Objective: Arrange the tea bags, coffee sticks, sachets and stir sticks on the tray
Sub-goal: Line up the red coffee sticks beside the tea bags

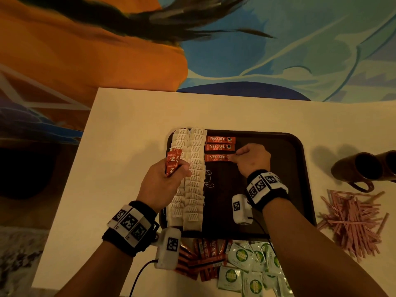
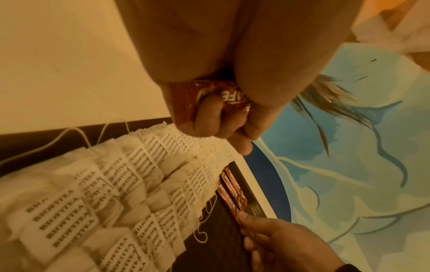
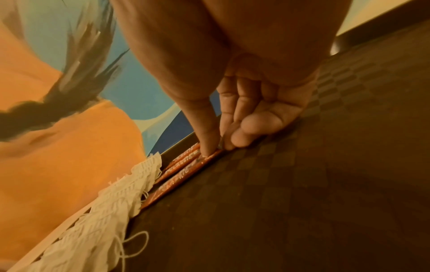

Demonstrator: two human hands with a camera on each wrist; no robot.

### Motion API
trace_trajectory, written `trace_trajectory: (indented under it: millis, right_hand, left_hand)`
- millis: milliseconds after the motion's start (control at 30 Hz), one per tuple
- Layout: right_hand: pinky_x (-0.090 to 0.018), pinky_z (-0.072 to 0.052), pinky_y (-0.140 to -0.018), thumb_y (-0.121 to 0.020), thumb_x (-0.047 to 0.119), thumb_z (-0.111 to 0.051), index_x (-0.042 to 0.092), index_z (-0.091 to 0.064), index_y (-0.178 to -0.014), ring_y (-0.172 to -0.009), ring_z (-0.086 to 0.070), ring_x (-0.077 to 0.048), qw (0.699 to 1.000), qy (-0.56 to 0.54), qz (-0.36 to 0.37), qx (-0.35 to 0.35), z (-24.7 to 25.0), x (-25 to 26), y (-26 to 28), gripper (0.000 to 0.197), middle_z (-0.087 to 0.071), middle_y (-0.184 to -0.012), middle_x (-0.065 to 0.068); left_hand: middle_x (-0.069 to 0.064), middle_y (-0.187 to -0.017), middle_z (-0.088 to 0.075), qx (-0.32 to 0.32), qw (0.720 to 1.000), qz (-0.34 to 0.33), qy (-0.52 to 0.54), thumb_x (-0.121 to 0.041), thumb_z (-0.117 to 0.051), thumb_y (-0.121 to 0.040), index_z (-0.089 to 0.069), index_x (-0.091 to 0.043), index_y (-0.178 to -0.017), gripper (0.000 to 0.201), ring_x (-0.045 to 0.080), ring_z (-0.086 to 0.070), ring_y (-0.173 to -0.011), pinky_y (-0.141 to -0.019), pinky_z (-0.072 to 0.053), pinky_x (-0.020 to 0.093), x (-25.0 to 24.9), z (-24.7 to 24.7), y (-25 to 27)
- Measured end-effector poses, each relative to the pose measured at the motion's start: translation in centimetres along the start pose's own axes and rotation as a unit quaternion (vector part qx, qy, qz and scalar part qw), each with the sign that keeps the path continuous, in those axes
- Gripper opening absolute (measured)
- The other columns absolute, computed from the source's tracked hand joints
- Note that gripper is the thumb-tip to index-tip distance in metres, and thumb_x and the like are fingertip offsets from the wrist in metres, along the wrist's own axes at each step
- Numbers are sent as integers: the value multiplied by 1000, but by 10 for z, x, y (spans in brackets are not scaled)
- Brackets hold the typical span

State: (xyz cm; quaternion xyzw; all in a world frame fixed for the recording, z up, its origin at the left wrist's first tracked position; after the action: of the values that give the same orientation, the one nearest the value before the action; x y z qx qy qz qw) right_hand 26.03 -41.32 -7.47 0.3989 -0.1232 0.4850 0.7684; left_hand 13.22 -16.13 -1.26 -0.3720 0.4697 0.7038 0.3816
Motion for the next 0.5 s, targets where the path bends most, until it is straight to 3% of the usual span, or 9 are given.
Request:
trace_trajectory:
  millis: [200, 500]
  right_hand:
    - [-38, -60, -79, -79, 33, -88, 19, -68, -92, -84, -65, -16, 1000, 27, -6, -7, -2, 5, 0, 28, -68, -95, -1]
    - [-33, -56, -74, -81, 33, -86, 18, -68, -92, -85, -65, -16, 999, 42, 1, -2, -1, 14, -1, 25, -68, -95, -2]
  left_hand:
    - [-6, -88, -77, -4, 1000, 1, 1, -31, -64, -98, -70, -29, -86, 13, 20, -48, -59, -62, -46, 40, 2, 4, 3]
    - [-6, -89, -77, 3, 1000, 1, 5, -30, -63, -99, -70, -32, -87, 14, -5, -55, -60, -72, -41, 36, 6, 2, 4]
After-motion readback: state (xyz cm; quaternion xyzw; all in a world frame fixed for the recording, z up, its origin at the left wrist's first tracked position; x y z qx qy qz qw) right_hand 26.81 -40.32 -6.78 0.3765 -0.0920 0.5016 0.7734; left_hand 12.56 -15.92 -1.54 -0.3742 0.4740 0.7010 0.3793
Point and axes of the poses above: each hand's wrist, its own y-axis away from the middle knuckle, its own z-axis out of the back of the hand, x = y × z, the point moved 8 cm from there along -y, towards the middle knuckle
